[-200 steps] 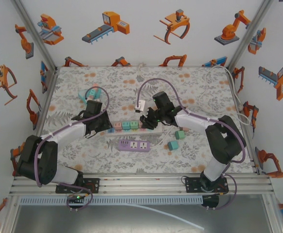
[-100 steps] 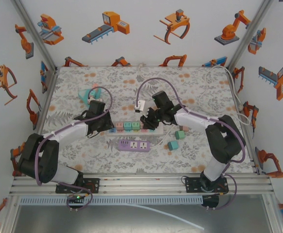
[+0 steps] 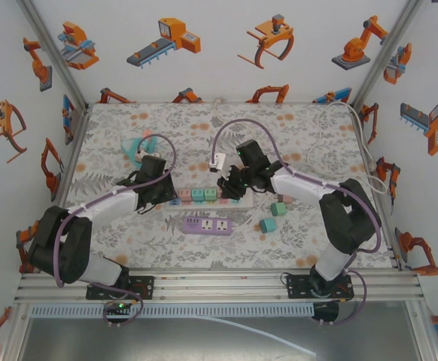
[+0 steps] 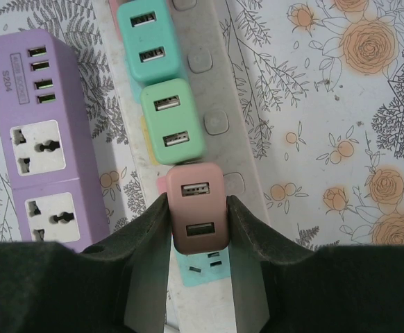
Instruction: Pull the plug off the socket
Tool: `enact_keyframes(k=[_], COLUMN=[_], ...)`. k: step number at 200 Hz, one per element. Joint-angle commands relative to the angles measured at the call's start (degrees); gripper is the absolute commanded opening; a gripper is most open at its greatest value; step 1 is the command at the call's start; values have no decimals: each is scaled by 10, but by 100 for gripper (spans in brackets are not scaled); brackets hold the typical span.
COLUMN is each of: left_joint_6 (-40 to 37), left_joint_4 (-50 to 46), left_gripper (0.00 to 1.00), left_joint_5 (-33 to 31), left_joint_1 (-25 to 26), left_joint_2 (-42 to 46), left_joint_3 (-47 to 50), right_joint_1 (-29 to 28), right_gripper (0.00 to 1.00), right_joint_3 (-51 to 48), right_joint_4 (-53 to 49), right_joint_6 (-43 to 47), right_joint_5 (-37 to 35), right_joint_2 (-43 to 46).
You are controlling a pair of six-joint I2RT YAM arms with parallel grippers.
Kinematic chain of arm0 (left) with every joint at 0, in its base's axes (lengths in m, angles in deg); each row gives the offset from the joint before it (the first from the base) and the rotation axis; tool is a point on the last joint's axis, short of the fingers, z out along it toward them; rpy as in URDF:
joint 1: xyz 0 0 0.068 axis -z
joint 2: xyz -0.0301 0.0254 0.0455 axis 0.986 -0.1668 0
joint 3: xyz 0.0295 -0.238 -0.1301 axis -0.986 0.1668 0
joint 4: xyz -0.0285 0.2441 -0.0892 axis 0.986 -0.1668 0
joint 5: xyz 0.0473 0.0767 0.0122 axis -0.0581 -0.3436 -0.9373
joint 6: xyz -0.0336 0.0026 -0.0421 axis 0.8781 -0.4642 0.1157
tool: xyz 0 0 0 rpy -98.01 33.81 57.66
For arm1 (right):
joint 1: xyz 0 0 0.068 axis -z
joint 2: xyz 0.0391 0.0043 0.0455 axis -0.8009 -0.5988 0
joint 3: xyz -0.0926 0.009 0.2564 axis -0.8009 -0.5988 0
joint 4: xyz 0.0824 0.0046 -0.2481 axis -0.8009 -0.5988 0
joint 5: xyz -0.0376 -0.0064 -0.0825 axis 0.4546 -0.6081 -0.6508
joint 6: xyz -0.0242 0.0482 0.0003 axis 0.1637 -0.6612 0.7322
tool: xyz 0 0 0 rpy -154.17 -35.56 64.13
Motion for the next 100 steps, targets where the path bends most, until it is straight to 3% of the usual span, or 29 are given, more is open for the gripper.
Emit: enact_keyframes(k=[1,60,78,100], left_joint_6=[-4,-11,-18,-39], left_joint_4=[-123,-127,-136,-146], left_gripper=[43,46,49,53], left_joint_5=[11,19,25,40], left_joint_1=[12,11,11,12], left_joint_2=[-5,74,120,184], left_joint_3=[17,12,7,3], right_joint_1=[2,9,9,10], right_gripper=[15,15,15,14], right_joint_3=[-3,-45,-53,-54], right_joint_4=[96,96,95,60], right_joint_6=[-28,-55,-131,-277], right_joint_5=[29,6,-36,-145], right_joint_2=[54,124,162,208])
